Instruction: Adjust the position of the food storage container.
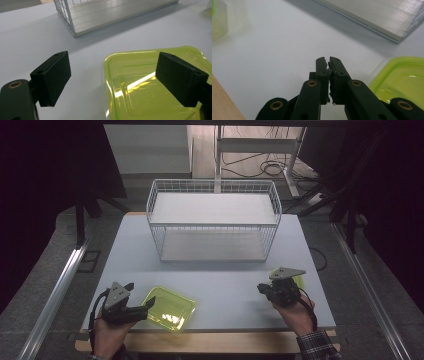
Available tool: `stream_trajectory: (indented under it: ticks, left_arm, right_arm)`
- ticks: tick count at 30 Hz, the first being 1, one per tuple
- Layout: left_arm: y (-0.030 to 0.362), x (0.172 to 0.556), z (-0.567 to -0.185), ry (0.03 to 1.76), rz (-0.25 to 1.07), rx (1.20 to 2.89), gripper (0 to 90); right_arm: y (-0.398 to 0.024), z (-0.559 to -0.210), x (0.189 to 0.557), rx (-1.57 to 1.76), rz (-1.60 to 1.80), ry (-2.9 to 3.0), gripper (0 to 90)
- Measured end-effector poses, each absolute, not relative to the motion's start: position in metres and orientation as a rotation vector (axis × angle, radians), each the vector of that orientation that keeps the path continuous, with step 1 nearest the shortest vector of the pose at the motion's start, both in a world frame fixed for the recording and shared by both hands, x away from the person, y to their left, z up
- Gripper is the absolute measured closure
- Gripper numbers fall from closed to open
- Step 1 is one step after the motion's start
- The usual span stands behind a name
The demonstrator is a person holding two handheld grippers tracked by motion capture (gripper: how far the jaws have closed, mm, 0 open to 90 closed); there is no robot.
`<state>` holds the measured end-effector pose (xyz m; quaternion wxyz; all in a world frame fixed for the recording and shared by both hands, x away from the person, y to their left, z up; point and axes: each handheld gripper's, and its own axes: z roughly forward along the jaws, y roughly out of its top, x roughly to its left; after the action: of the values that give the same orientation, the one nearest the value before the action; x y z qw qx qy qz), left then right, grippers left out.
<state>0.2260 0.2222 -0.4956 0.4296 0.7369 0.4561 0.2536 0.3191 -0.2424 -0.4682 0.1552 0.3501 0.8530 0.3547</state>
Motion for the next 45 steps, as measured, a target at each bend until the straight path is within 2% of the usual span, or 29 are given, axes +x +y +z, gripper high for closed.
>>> stream_trajectory:
  ticks: [7,15,26,28,30,31,32,33,39,40,42,45]
  left_arm:
    - [0.225,0.226,-0.497,1.148,0.641,1.857,11.7]
    - [0.247,0.224,-0.495,1.217,0.664,1.803,13.2]
    - [0.258,0.224,-0.498,1.281,0.652,1.81,15.4]
    - [0.262,0.224,-0.499,1.294,0.653,1.804,20.0]
    - [0.268,0.224,-0.502,1.319,0.645,1.8,29.7]
    - [0.271,0.225,-0.505,1.326,0.632,1.803,29.7]
    - [0.274,0.227,-0.508,1.348,0.621,1.809,35.0]
    - [0.278,0.23,-0.515,1.36,0.571,1.847,52.4]
    - [0.271,0.233,-0.525,1.345,0.437,1.944,82.7]
    - [0.267,0.233,-0.526,1.33,0.414,1.974,86.7]
    - [0.263,0.232,-0.527,1.308,0.385,2.009,89.8]
    - [0.252,0.231,-0.529,1.275,0.306,2.085,89.9]
  right_arm:
    - [-0.239,-0.47,0.307,0.981,1.051,2.464,80.7]
    - [-0.239,-0.476,0.294,0.978,1.077,2.48,73.2]
    - [-0.238,-0.479,0.287,0.985,1.079,2.494,70.0]
    - [-0.237,-0.479,0.287,0.978,1.08,2.497,68.8]
    - [-0.236,-0.479,0.287,0.977,1.086,2.497,67.8]
    - [-0.236,-0.479,0.287,0.977,1.086,2.497,67.8]
    - [-0.235,-0.48,0.287,0.978,1.091,2.498,67.6]
    - [-0.232,-0.48,0.286,0.966,1.088,2.506,67.2]
    - [-0.23,-0.48,0.284,0.952,1.094,2.514,67.6]
    - [-0.231,-0.48,0.282,0.953,1.096,2.518,70.2]
    - [-0.231,-0.48,0.281,0.955,1.096,2.523,71.6]
    - [-0.23,-0.481,0.279,0.952,1.102,2.544,79.9]
